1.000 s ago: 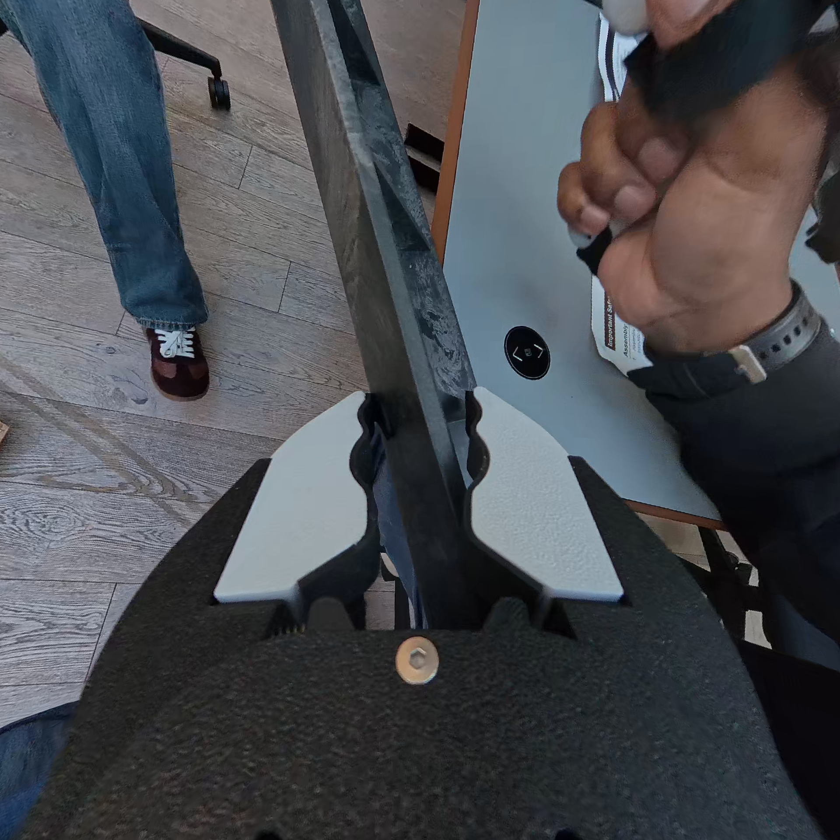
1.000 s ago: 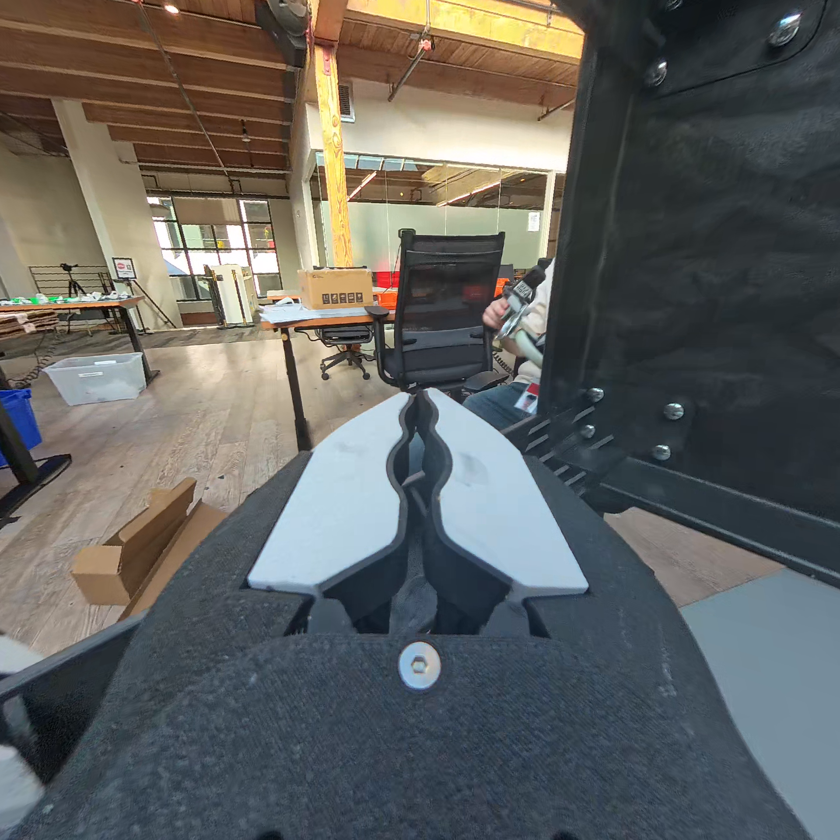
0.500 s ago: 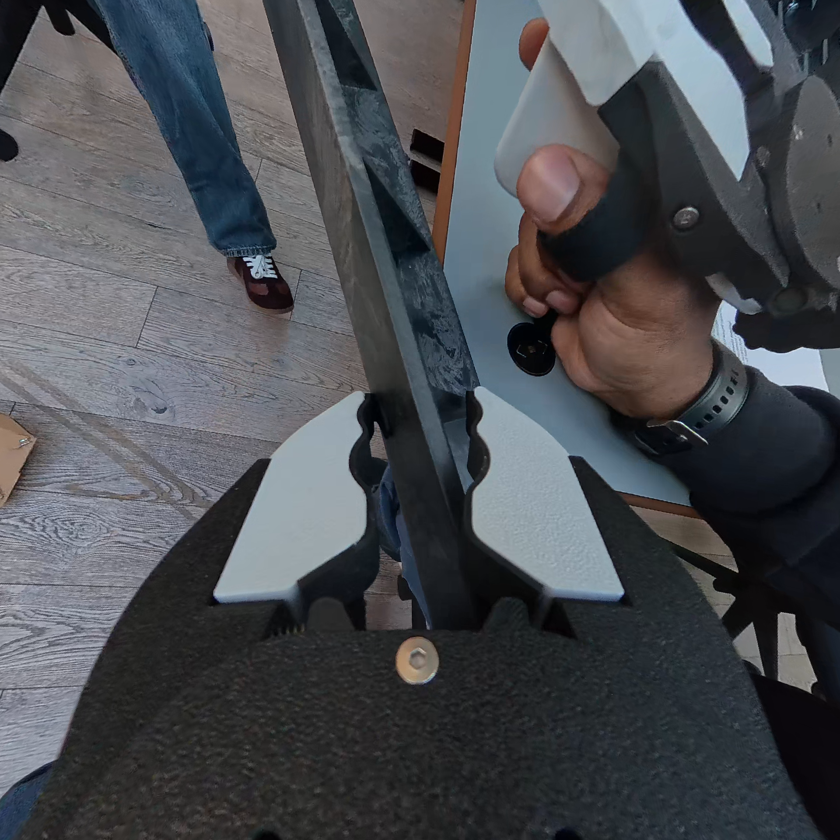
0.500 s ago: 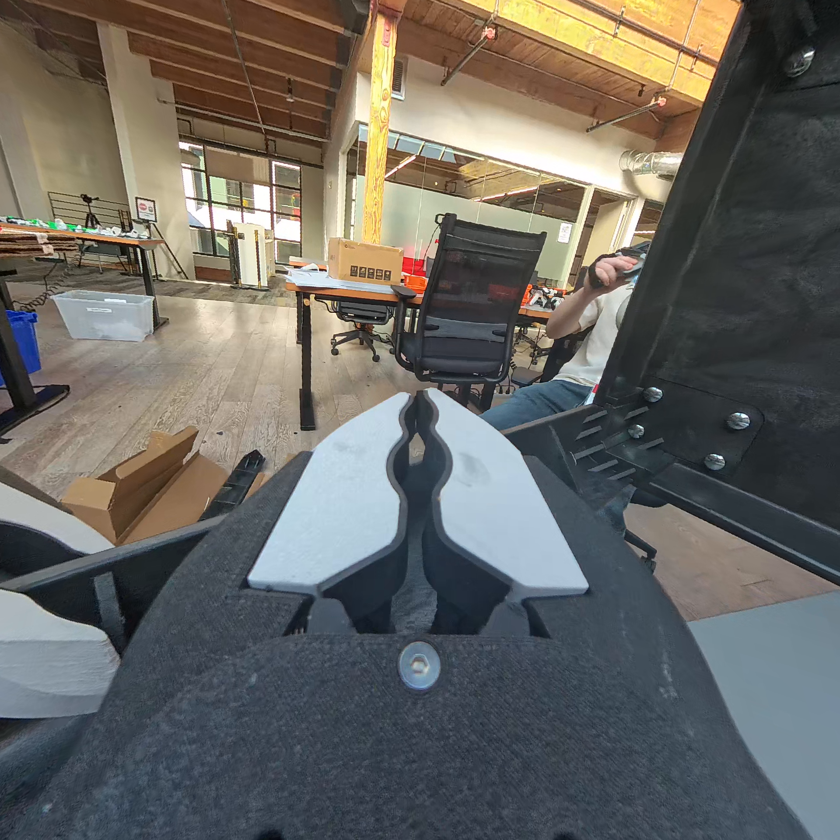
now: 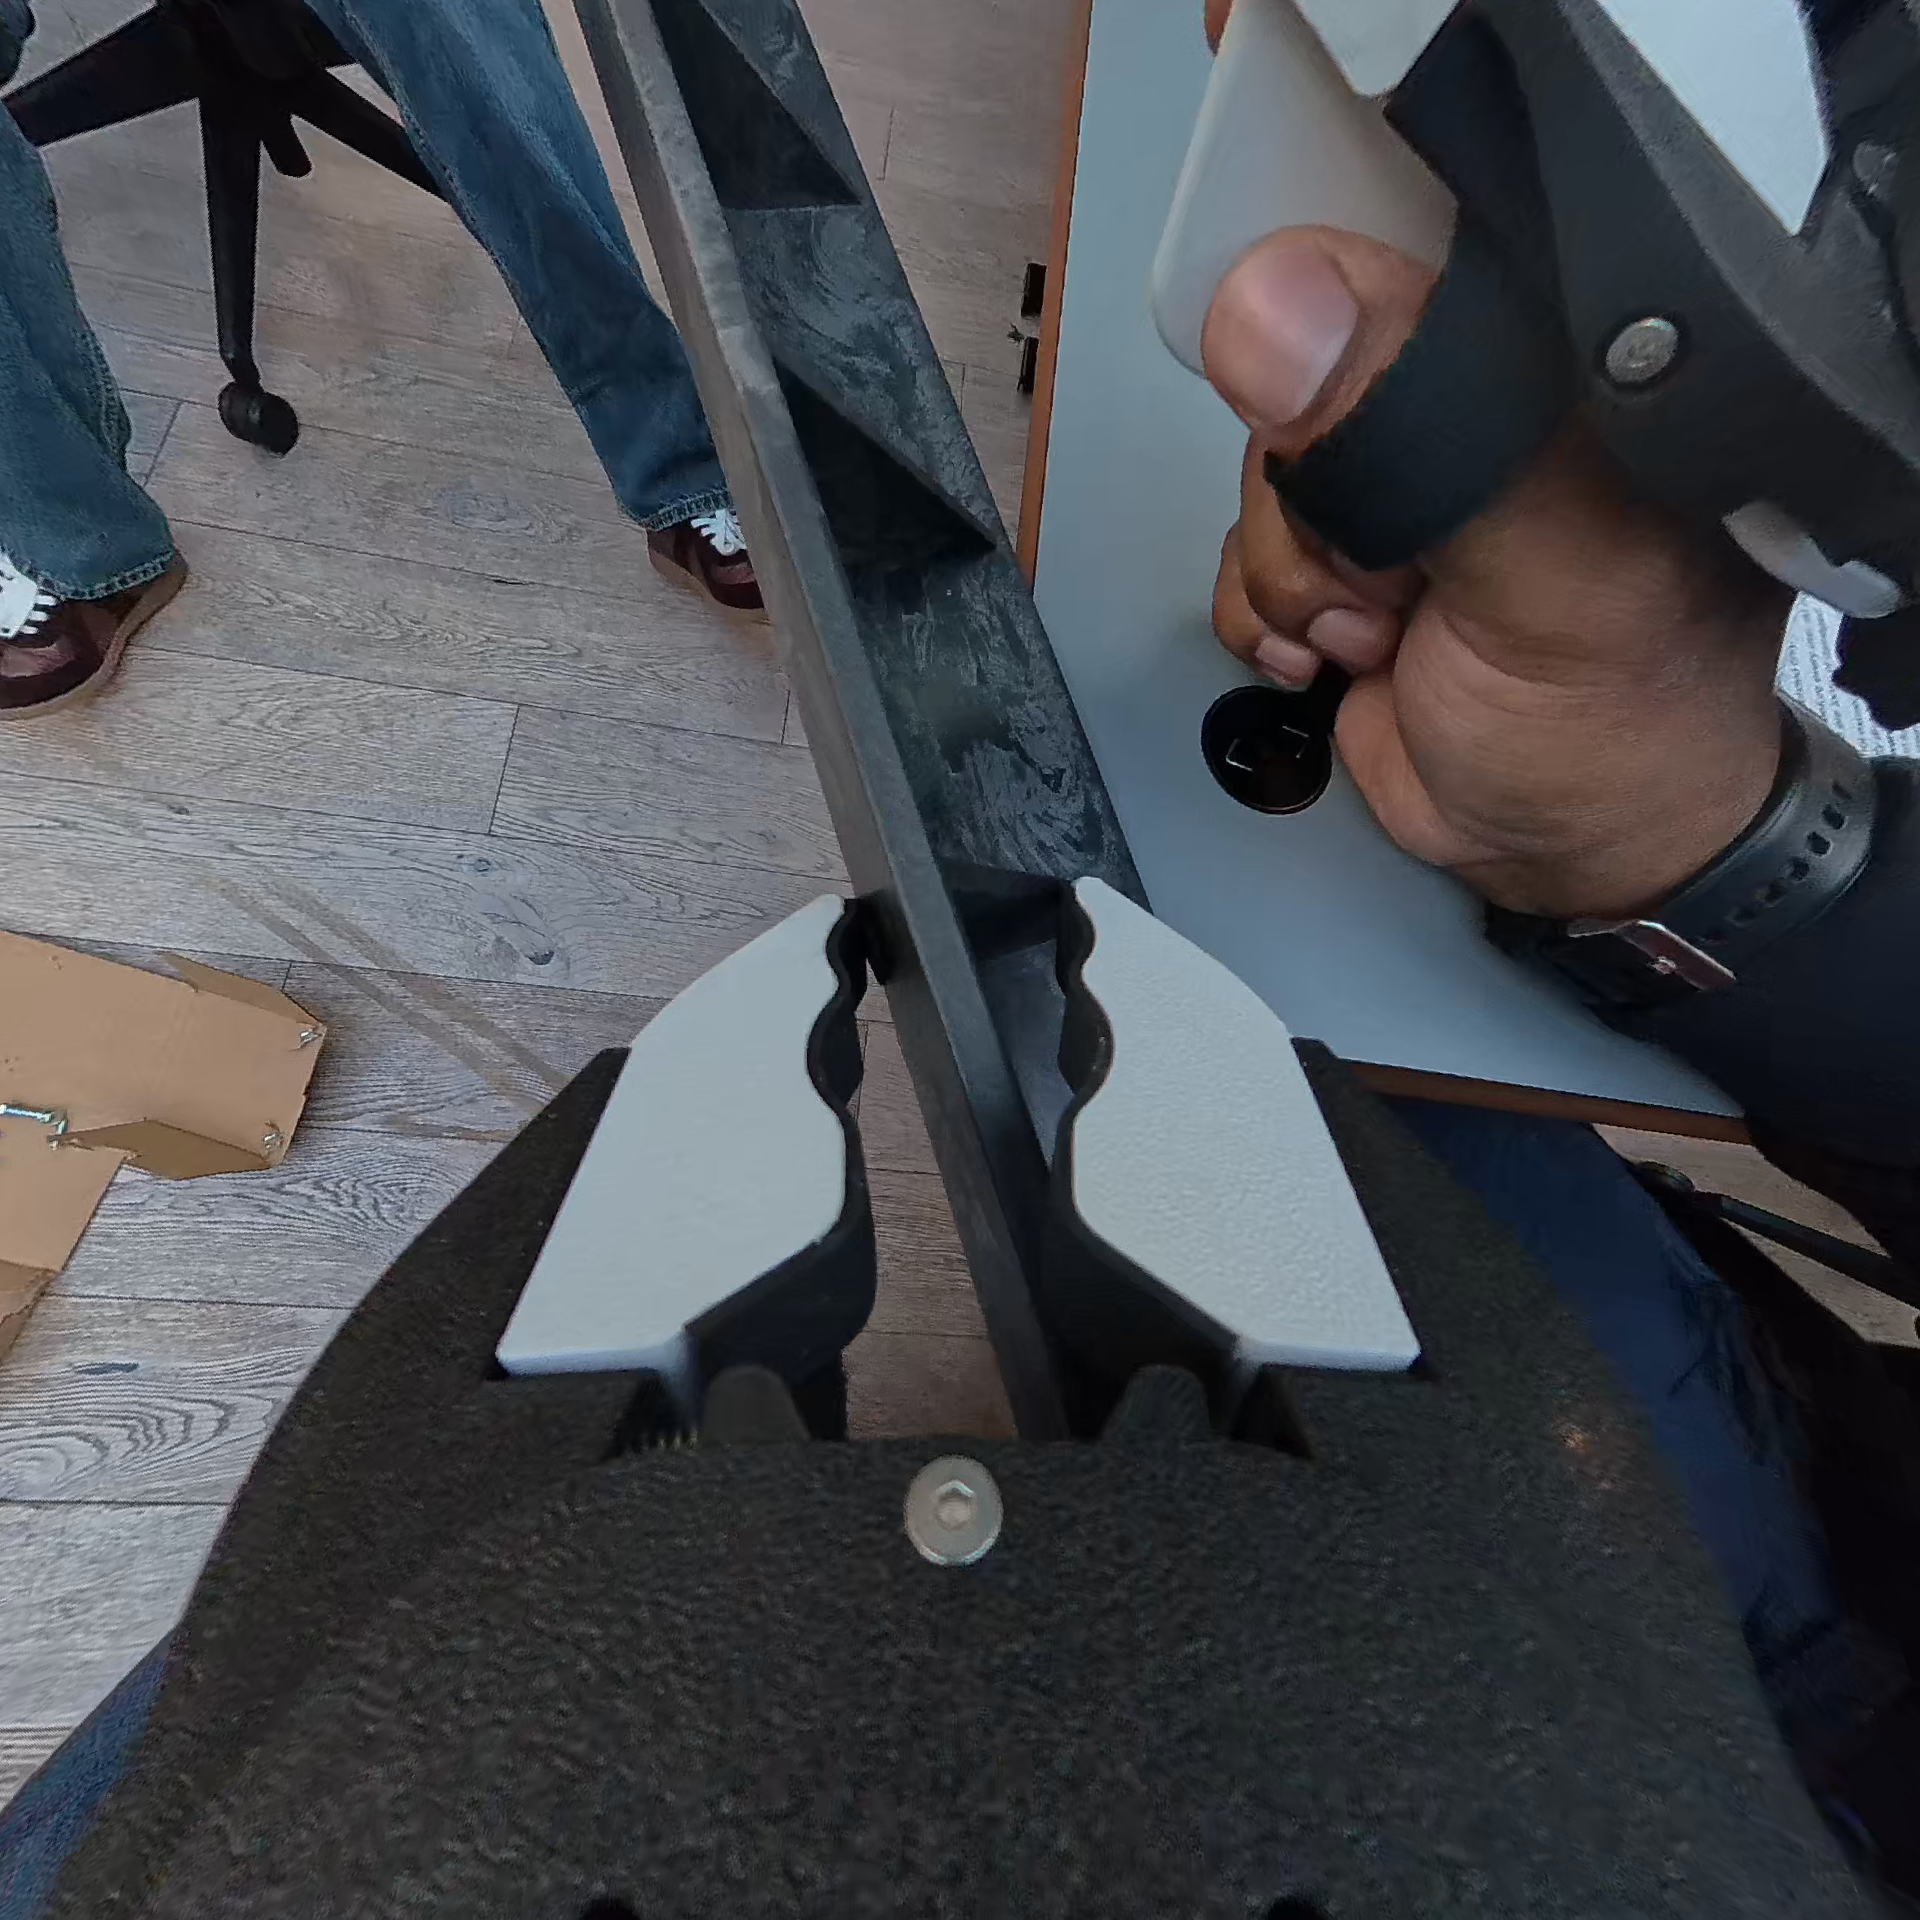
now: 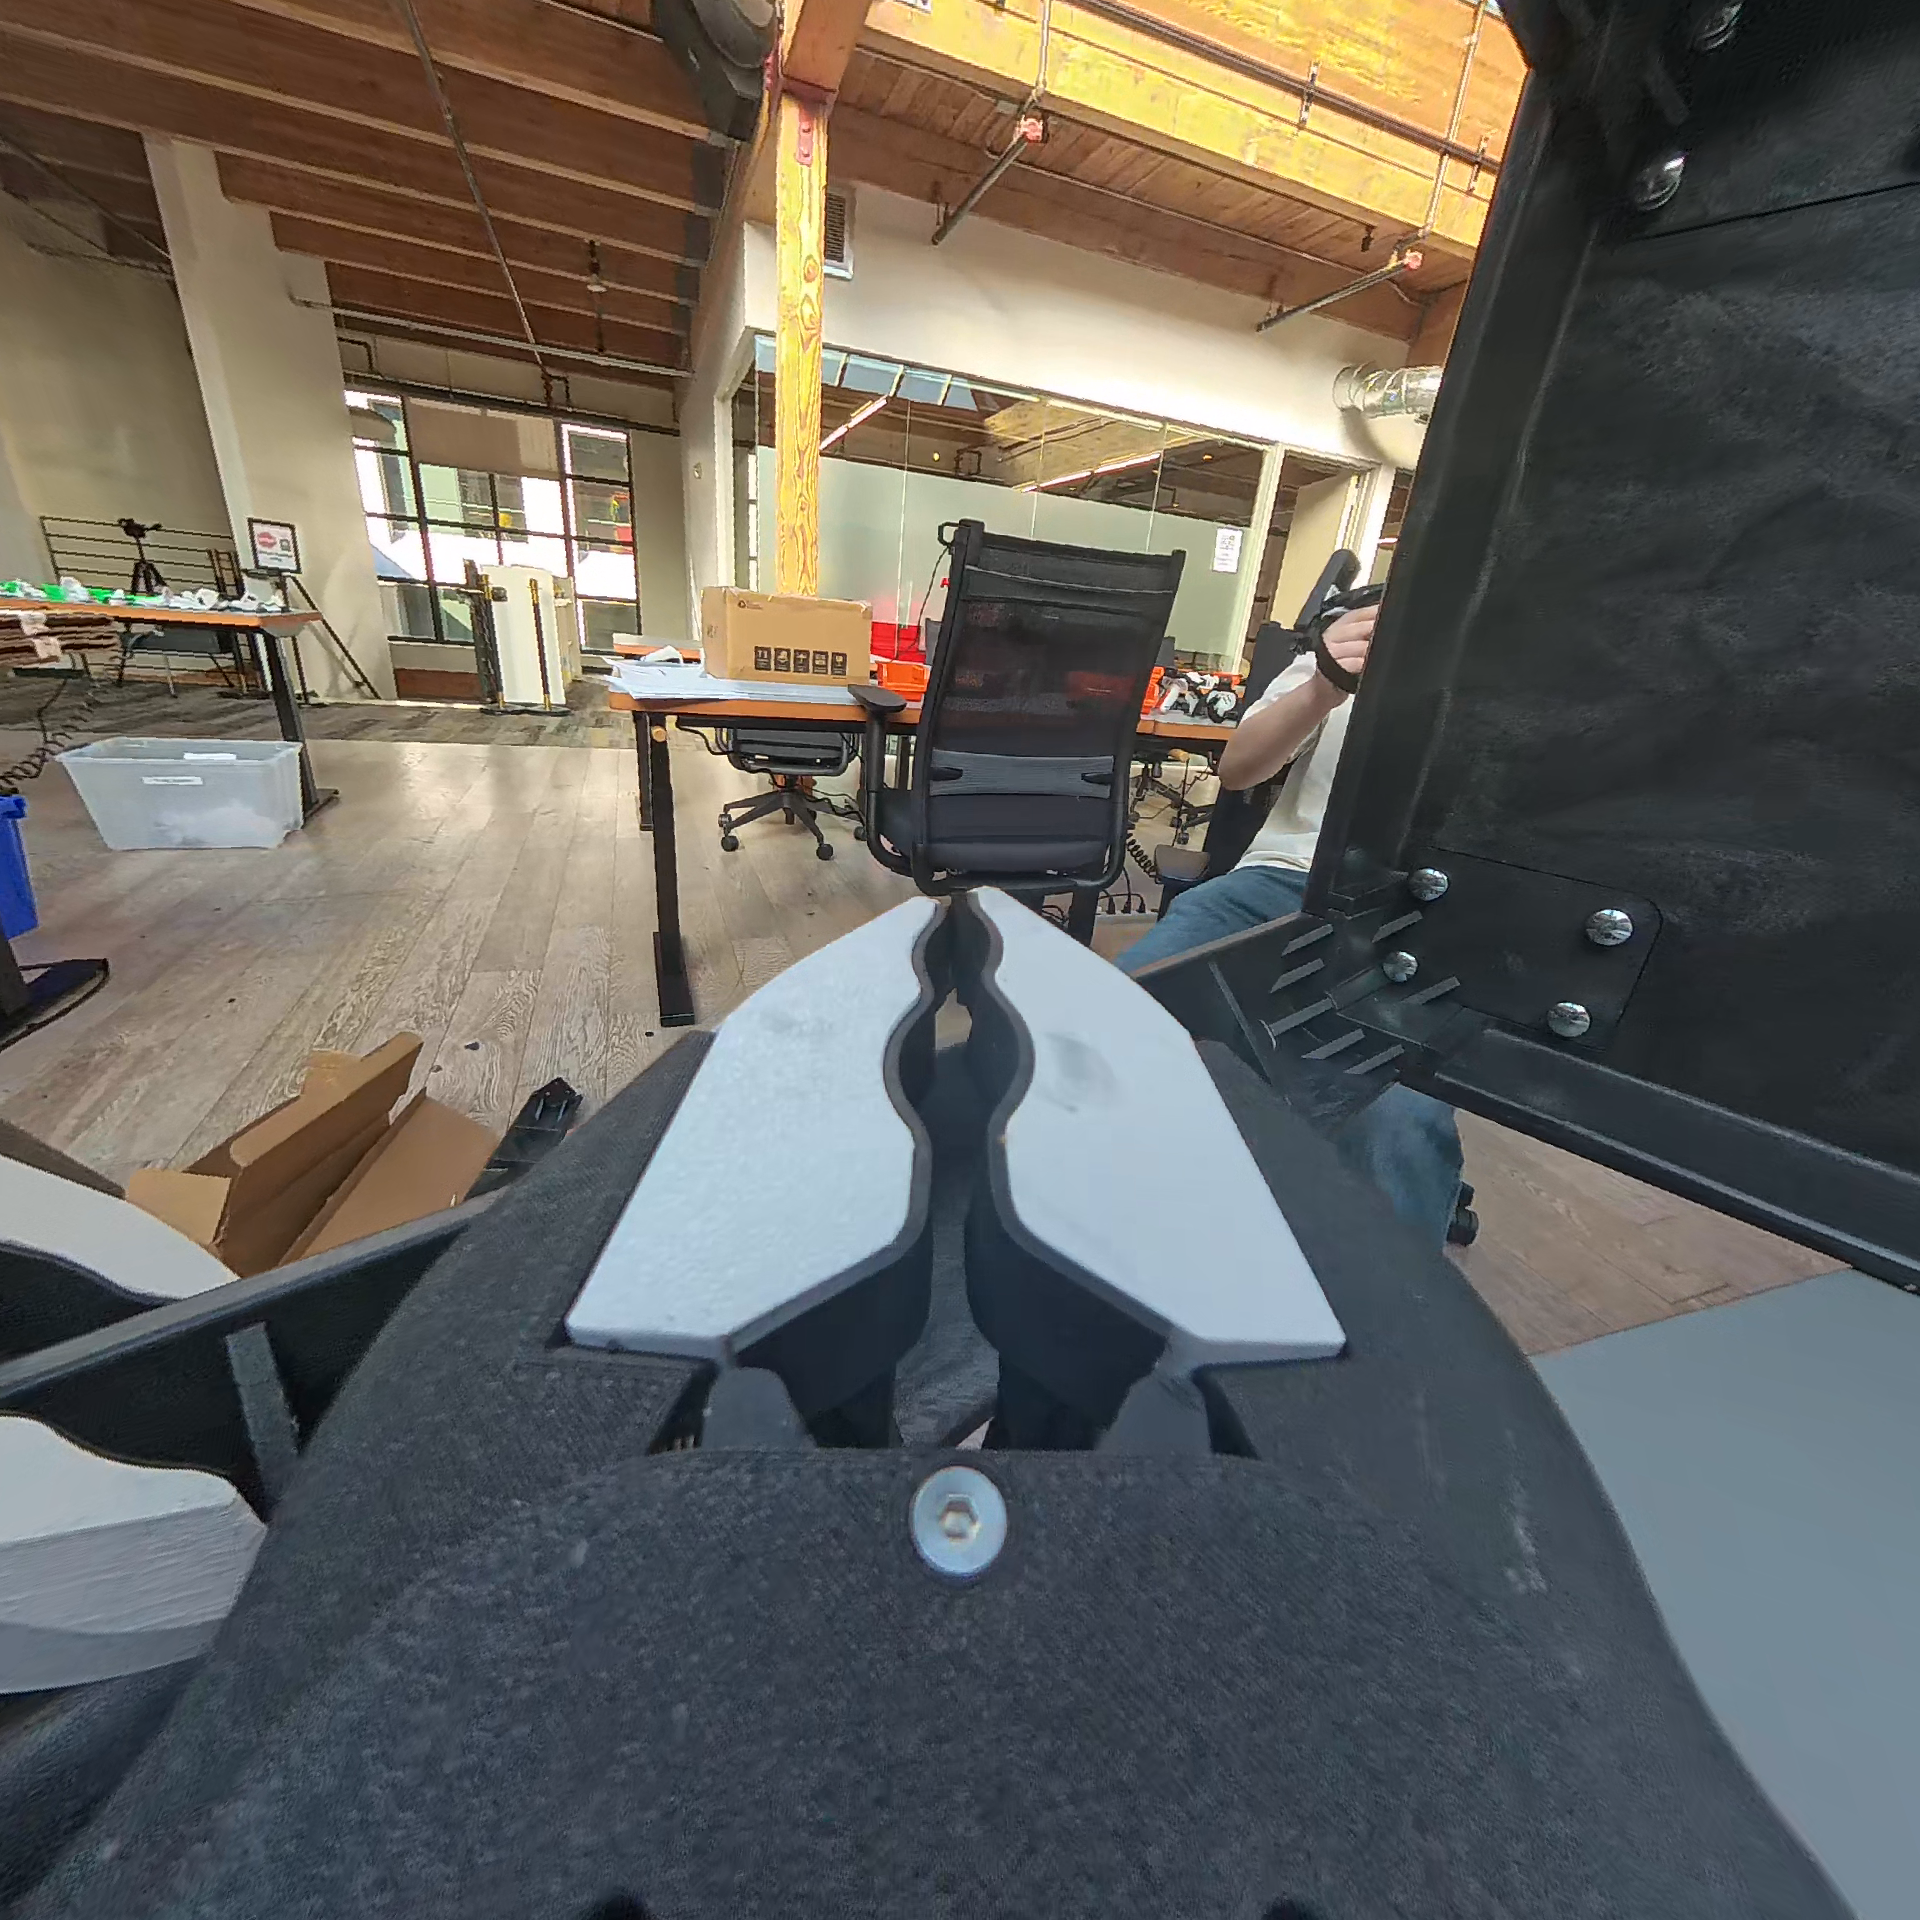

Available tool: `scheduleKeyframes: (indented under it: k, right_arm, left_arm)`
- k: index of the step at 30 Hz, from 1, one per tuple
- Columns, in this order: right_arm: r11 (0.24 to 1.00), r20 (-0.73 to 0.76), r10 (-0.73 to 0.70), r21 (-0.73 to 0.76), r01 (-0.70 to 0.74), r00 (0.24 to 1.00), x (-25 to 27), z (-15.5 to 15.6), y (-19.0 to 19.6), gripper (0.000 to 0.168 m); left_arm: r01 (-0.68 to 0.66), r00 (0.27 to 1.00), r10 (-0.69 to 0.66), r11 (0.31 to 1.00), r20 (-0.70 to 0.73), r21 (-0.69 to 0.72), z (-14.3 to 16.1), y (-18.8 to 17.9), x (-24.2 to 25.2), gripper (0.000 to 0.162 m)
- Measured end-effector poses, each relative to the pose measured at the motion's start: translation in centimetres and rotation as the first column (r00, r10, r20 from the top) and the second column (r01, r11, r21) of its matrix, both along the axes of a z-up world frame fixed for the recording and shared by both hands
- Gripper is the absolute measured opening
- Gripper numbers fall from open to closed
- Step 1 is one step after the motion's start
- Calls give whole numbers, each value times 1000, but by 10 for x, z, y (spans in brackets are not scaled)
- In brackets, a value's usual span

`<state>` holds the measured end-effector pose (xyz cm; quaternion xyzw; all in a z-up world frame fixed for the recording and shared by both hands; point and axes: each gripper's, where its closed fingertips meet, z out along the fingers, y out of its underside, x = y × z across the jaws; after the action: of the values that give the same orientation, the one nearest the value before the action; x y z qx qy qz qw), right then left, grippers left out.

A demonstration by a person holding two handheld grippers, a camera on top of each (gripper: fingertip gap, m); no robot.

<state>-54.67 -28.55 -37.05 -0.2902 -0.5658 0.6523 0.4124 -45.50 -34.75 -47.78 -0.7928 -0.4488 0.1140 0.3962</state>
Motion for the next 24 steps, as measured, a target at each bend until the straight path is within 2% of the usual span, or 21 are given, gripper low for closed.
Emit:
scheduleKeyframes:
  k: [9,13,20,23,24]
  right_arm:
    - [999,39,-46,17,45,998,-9,-5,2,0]
    - [999,67,-34,-30,36,997,-20,-2,3,0]
    - [995,90,-10,-96,19,996,-32,-3,6,0]
    - [999,65,28,-33,-26,997,-27,-4,-7,0]
    - [999,55,35,-7,-34,998,-25,-5,-12,0]
  left_arm:
    - [-8,1000,8,1000,-22,-4,1,-1,0,36]
    - [-1,1000,1,1000,1,25,2,0,2,39]
    - [2,999,-12,982,49,189,16,-6,6,37]
    - [81,996,-69,962,-52,262,35,-8,15,34]
    - [71,995,-46,955,-93,288,40,-10,15,31]
